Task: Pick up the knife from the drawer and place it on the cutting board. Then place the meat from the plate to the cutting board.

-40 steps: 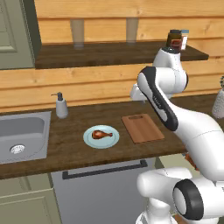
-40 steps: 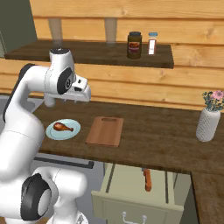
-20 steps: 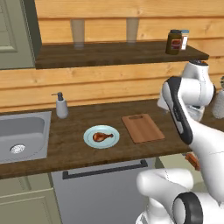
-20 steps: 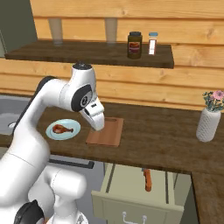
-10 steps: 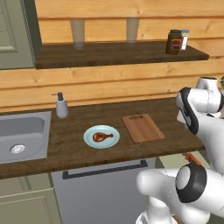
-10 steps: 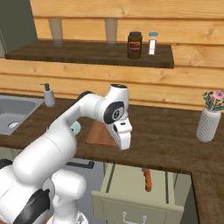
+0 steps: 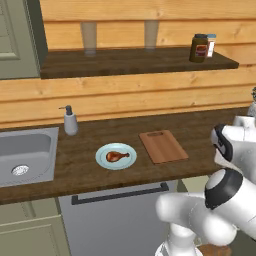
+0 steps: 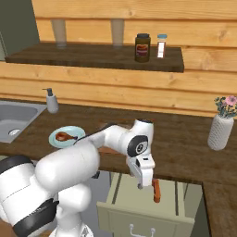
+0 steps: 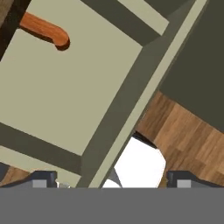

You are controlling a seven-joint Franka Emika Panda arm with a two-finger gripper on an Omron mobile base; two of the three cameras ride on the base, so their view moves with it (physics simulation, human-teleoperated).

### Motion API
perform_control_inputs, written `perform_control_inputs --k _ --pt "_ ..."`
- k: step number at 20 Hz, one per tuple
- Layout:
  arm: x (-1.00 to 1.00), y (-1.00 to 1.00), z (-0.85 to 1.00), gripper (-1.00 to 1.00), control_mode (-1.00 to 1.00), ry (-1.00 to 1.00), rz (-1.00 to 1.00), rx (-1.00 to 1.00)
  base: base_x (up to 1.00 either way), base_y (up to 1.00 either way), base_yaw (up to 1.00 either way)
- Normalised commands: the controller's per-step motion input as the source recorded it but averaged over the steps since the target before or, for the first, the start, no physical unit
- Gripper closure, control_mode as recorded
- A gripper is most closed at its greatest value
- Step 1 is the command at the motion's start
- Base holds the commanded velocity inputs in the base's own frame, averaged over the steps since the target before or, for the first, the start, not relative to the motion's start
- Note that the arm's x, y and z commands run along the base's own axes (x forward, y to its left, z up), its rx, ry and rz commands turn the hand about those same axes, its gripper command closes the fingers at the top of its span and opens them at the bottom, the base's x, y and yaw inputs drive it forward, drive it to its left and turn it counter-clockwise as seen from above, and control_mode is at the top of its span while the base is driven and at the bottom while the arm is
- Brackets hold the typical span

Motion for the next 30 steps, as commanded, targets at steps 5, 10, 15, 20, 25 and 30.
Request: perform_control_inputs --k 5,10,15,20,25,30 --pt "-0.07 -0.2 -0.67 -1.0 -1.0 0.06 0.0 0.0 0.0 0.0 0.0" --pt "-0.07 -0.32 -0.46 -1.0 -1.0 0.04 0.0 0.0 0.0 0.0 0.0" --pt "-0.03 -0.17 -0.46 -1.0 -1.0 0.04 0.0 -0.01 0.0 0.0 0.0" --pt "-0.04 -0.14 -0.44 -1.0 -1.0 0.07 0.0 -0.01 0.0 0.0 0.0" --pt "-0.36 -0.08 -0.53 -1.0 -1.0 0.14 0.0 -0.01 0.0 0.0 0.0" --pt "-0.87 -0.11 -0.56 -1.0 -1.0 0.14 0.0 0.0 0.0 0.0 0.0"
